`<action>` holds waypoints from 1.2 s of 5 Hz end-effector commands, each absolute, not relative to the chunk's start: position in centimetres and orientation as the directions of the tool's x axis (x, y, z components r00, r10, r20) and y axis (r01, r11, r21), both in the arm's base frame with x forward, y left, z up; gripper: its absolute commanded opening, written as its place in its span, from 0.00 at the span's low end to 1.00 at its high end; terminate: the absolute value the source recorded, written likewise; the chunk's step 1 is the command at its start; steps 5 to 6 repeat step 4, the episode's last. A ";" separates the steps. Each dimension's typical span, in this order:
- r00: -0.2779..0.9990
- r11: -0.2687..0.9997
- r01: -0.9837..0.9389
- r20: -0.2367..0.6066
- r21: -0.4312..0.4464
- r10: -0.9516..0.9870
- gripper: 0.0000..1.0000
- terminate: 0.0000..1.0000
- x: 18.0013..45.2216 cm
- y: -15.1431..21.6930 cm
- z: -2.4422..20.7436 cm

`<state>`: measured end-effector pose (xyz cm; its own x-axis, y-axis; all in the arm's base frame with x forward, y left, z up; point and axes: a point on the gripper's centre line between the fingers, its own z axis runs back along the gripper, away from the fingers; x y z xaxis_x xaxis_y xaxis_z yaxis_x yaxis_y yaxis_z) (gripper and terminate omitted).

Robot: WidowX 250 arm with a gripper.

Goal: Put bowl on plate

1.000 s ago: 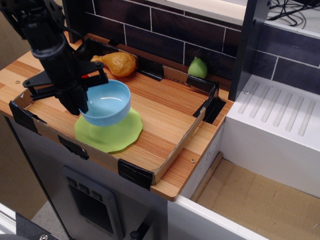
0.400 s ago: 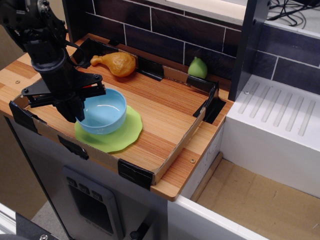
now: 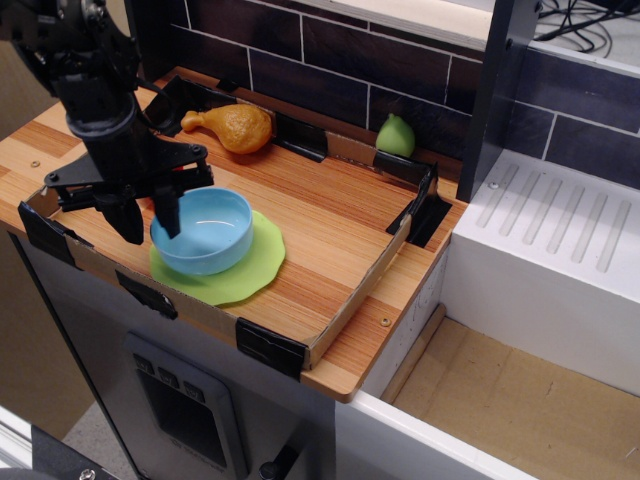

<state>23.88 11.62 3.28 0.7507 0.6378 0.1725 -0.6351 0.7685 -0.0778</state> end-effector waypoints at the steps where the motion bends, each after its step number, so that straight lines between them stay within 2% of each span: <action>1: 0.707 0.749 -0.654 0.267 -0.104 0.655 1.00 0.00 24.9 12.0 9.1; 2: 0.692 0.739 -0.666 0.285 -0.104 0.663 1.00 0.00 25.3 11.9 11.7; 3: 0.692 0.739 -0.666 0.285 -0.104 0.663 1.00 0.00 25.3 11.9 11.7; 4: 0.692 0.739 -0.666 0.285 -0.104 0.663 1.00 1.00 25.3 11.9 11.7; 6: 0.692 0.739 -0.666 0.285 -0.104 0.663 1.00 1.00 25.3 11.9 11.7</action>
